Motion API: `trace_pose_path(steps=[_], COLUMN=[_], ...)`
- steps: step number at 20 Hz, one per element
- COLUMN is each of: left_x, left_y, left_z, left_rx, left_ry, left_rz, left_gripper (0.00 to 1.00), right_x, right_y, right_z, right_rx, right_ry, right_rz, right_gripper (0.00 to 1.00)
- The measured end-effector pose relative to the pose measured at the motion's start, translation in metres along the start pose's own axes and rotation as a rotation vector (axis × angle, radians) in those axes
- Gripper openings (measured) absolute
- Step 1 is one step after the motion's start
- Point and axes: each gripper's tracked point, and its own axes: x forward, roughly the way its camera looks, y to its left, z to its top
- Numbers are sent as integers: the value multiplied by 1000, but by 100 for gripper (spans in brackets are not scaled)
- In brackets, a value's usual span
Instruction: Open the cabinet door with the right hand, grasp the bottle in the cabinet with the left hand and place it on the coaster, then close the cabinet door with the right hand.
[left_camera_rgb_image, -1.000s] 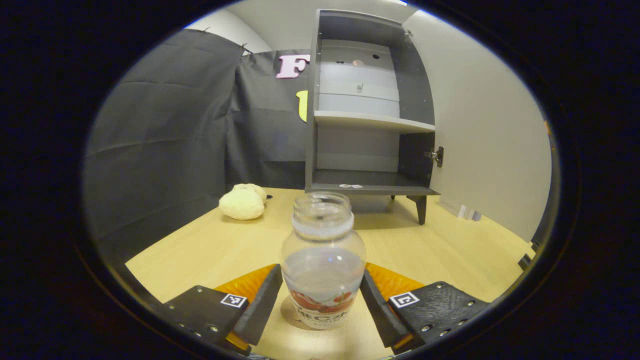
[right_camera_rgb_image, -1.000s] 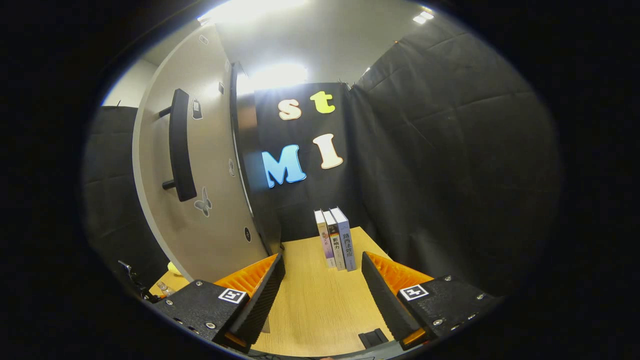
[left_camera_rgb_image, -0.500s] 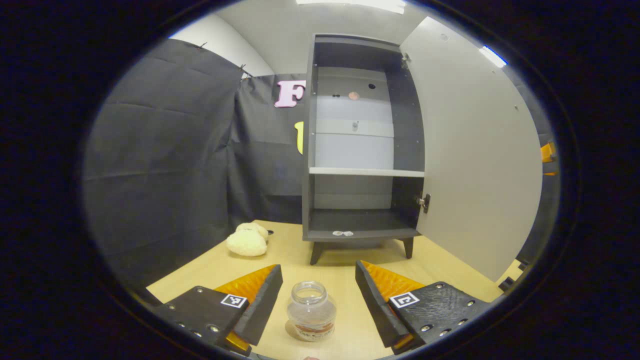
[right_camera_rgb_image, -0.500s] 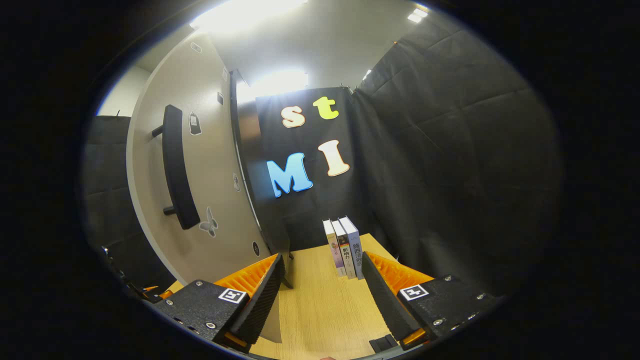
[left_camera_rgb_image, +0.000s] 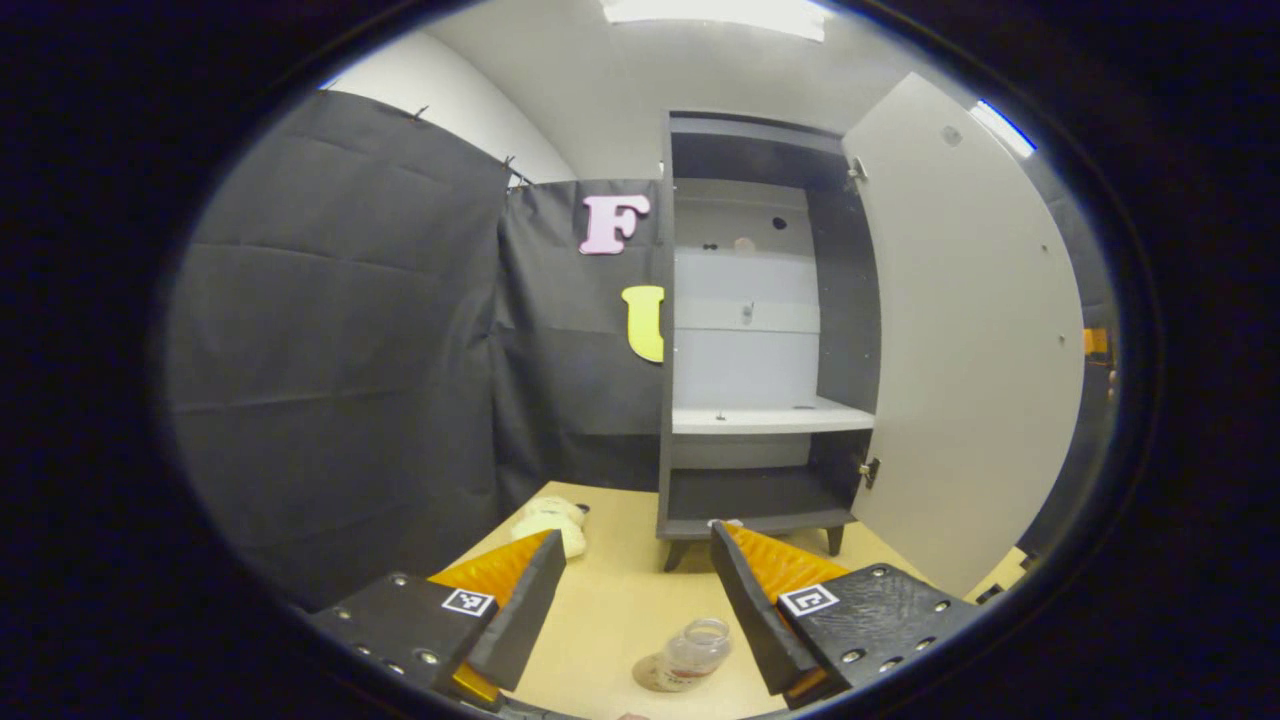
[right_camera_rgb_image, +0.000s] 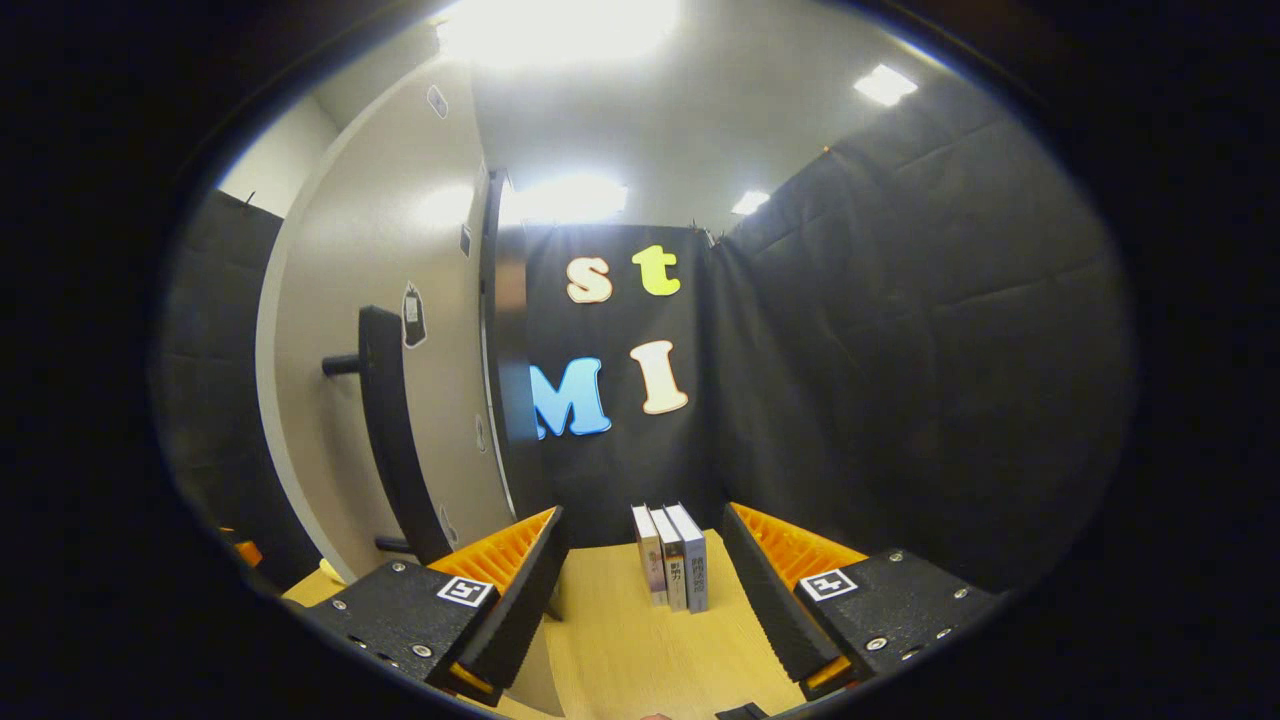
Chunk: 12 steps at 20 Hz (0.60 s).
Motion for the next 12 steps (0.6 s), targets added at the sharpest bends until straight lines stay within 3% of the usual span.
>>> trace_pose_path(steps=[6,12], left_x=[6,15], left_y=[55,94], left_z=[22,18], left_rx=[-21,-7], left_ry=[-32,-33], left_rz=[17,16], left_gripper=[86,88], right_x=[-14,-27], right_y=[21,48], right_z=[30,29], right_rx=[-100,-97], right_ry=[-66,-60], right_rz=[-61,-68], right_gripper=[93,92])
